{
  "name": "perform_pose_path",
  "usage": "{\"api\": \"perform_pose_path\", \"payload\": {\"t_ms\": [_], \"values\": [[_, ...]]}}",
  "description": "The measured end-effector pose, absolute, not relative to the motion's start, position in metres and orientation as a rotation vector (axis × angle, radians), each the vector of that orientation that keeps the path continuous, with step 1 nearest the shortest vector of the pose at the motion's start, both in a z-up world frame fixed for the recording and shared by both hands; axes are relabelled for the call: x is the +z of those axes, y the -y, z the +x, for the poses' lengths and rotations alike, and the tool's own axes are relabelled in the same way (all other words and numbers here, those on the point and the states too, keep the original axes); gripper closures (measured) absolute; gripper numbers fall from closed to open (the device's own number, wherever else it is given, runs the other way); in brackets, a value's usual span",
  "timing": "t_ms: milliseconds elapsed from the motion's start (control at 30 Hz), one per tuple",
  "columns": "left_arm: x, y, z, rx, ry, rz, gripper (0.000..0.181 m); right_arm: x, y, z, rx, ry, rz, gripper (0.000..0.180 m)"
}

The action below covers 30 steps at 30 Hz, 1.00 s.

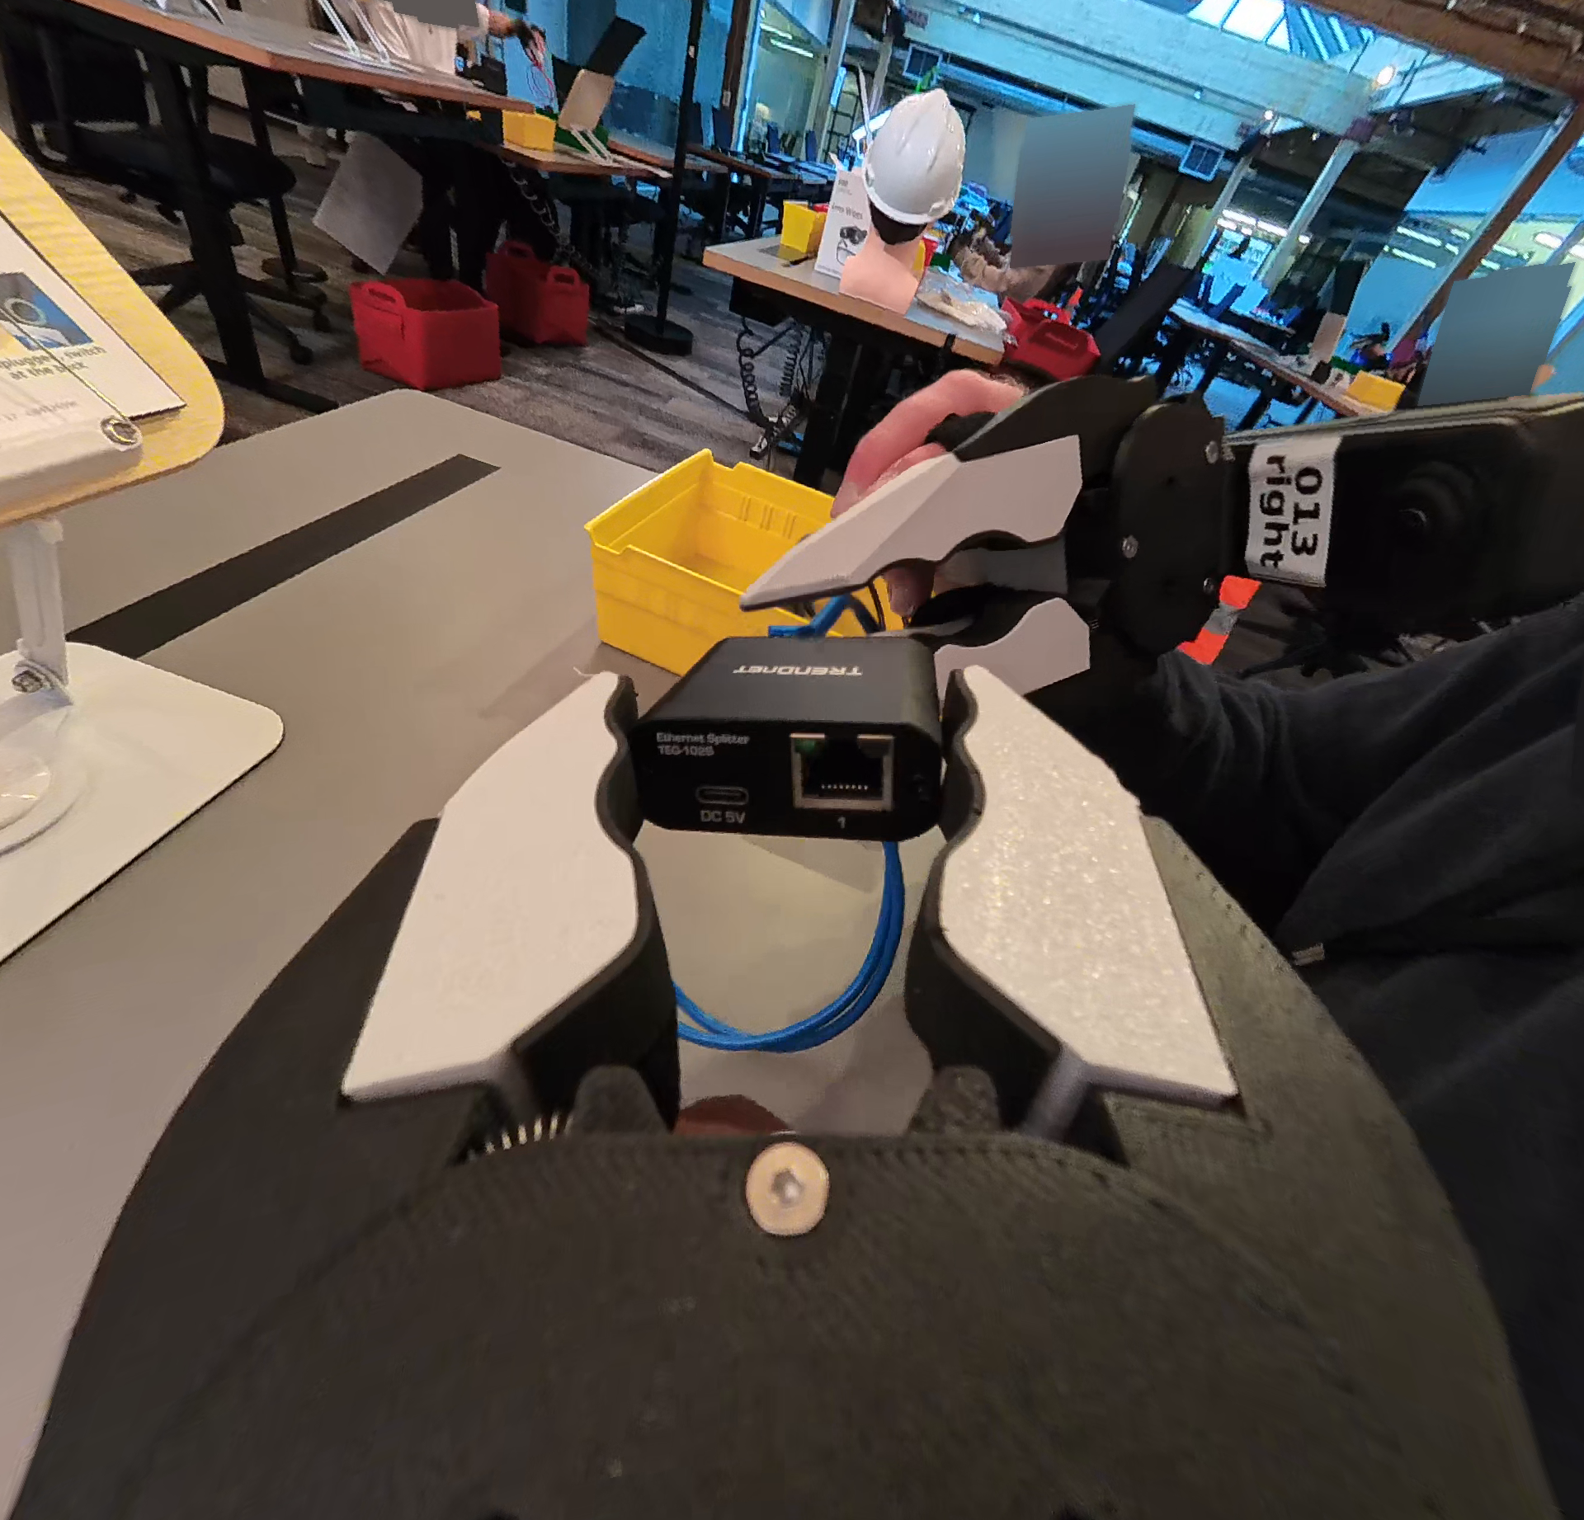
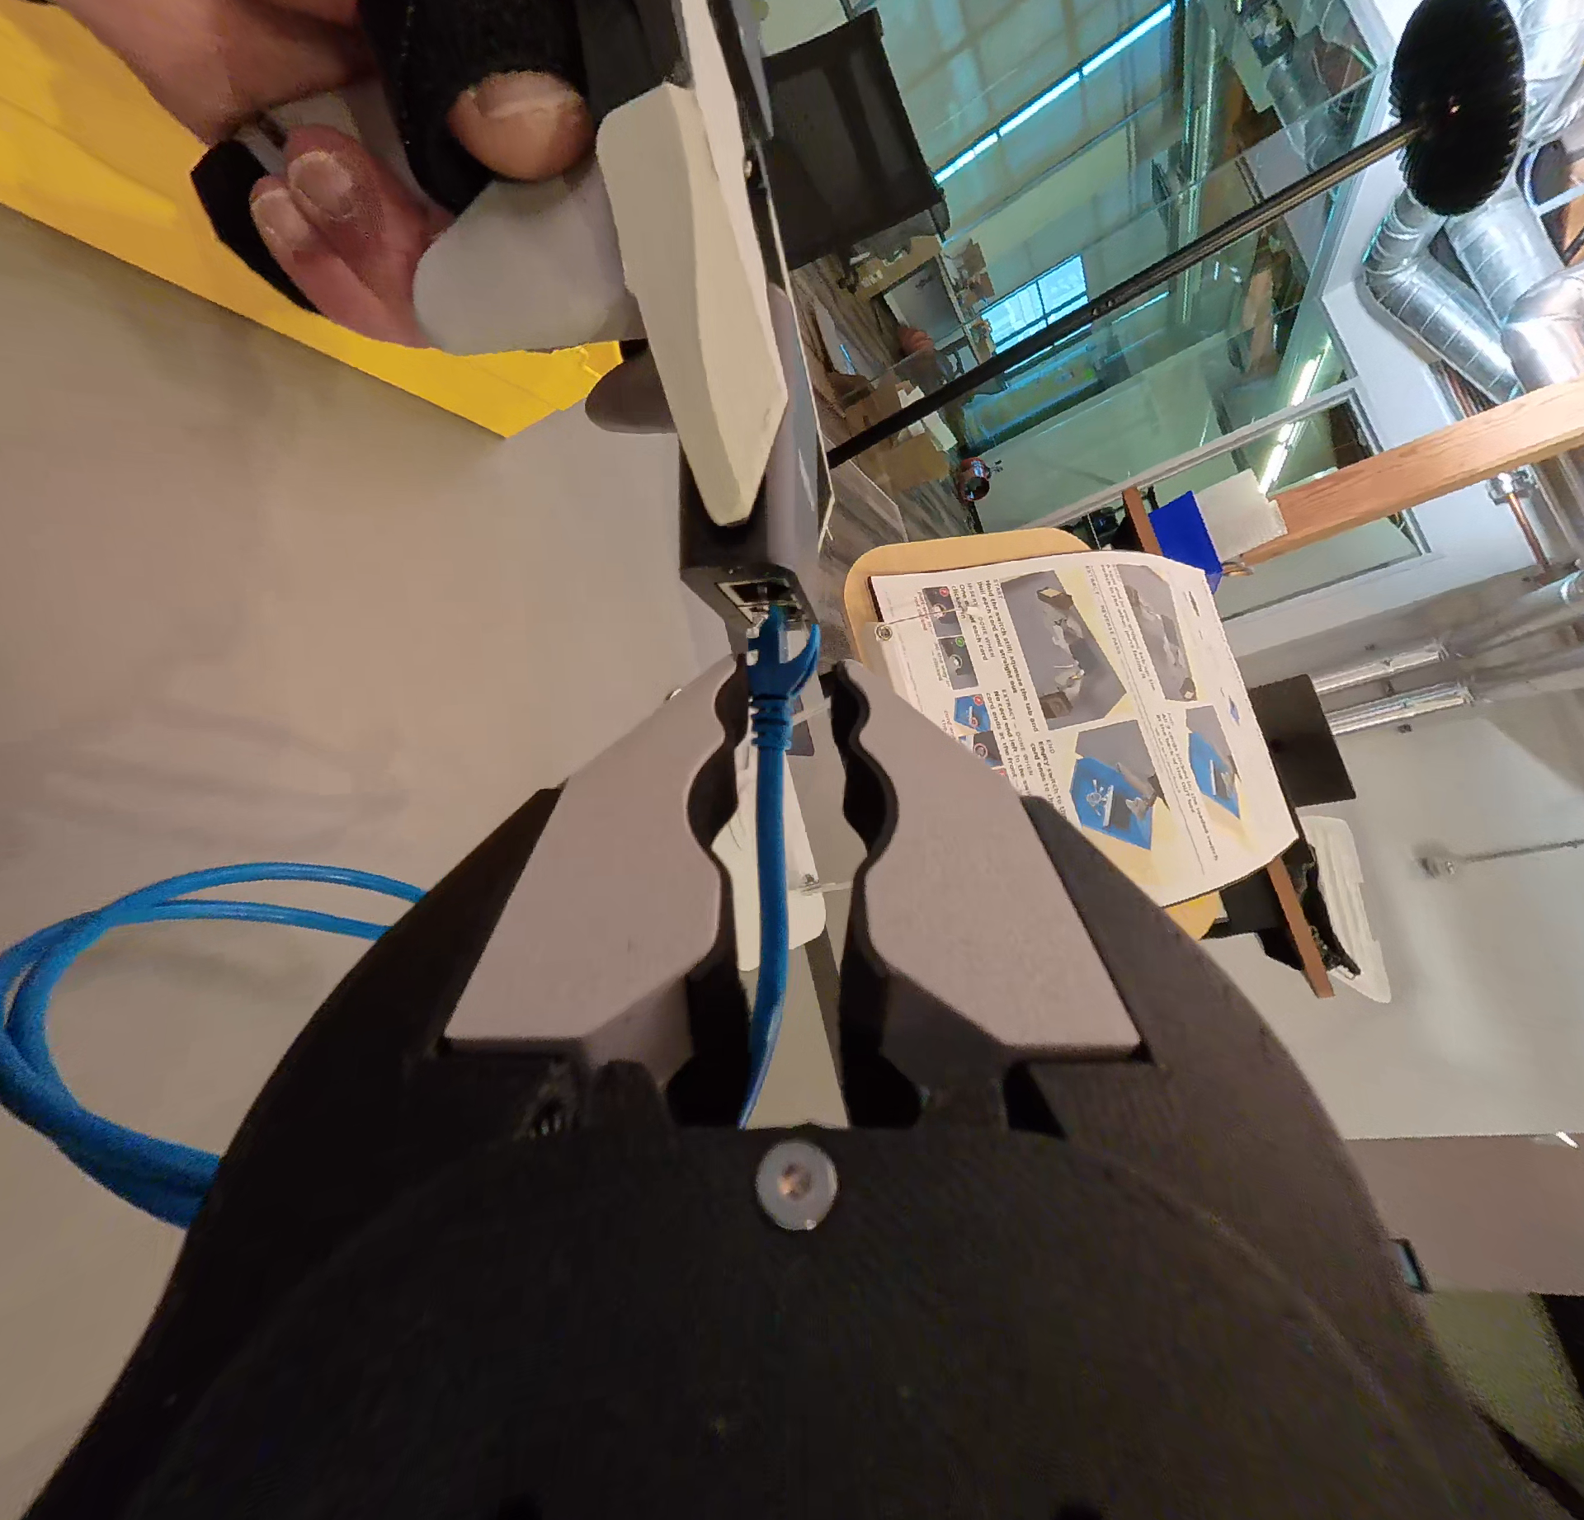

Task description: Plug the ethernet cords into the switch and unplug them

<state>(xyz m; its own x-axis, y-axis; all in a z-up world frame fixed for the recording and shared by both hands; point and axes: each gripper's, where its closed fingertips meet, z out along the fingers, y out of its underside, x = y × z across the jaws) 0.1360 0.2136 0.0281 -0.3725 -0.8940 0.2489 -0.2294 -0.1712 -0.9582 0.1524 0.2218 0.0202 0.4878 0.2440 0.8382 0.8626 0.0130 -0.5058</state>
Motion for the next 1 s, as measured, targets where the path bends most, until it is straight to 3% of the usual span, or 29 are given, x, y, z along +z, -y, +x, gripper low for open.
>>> {"api": "perform_pose_path", "payload": {"t_ms": [200, 367, 833, 1000], "values": [[0.024, -0.212, 0.140, -1.604, -1.514, -1.321, 0.114, 0.010, -0.221, 0.147, -0.672, 1.016, -1.521, 0.155], [0.027, -0.212, 0.140, -1.627, -1.483, -1.324, 0.114, 0.006, -0.219, 0.144, -0.668, 0.996, -1.524, 0.164], [0.014, -0.203, 0.140, -1.597, -1.631, -1.346, 0.113, 0.011, -0.212, 0.149, -0.697, 1.008, -1.506, 0.167], [0.010, -0.197, 0.138, -1.564, -1.714, -1.343, 0.100, 0.012, -0.210, 0.146, -0.681, 1.052, -1.486, 0.167]]}}
